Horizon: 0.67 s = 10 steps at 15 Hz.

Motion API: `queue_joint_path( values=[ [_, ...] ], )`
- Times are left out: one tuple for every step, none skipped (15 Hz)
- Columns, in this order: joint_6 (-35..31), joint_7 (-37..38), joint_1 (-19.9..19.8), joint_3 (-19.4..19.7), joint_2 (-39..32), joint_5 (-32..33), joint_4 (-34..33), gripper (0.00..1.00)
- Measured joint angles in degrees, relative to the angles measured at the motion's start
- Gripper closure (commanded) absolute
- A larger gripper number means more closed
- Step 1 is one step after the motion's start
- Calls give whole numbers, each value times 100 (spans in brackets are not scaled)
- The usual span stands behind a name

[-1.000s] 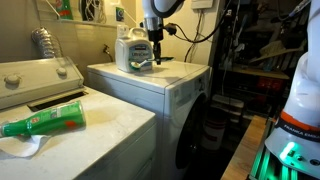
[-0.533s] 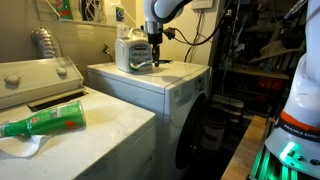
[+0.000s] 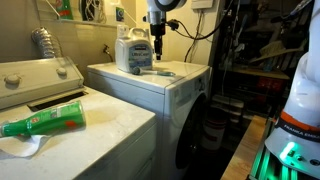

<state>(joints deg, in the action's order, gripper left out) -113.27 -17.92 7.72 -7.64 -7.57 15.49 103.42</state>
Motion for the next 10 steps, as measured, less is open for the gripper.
queue_joint_path(
  values=[
    [275,-23,0,-1,163,-27,-6,0],
    [592,-33,1,-1,346,-46,-10,0],
    [909,-35,1,-1,541,-62,-14,0],
    [1234,-35,-1,1,739,-109,-21,0],
    [1619,-67,-2,3,945,-183,-36,0],
    [1966,-172,-8,14,1150,-290,-49,1],
    [2283,-279,-15,38,1352,-383,-54,0],
    [2582,-379,-21,78,1536,-446,-57,0],
    [2848,-496,-30,139,1701,-503,-57,0],
    [3064,-643,-47,217,1839,-561,-56,0]
  ],
)
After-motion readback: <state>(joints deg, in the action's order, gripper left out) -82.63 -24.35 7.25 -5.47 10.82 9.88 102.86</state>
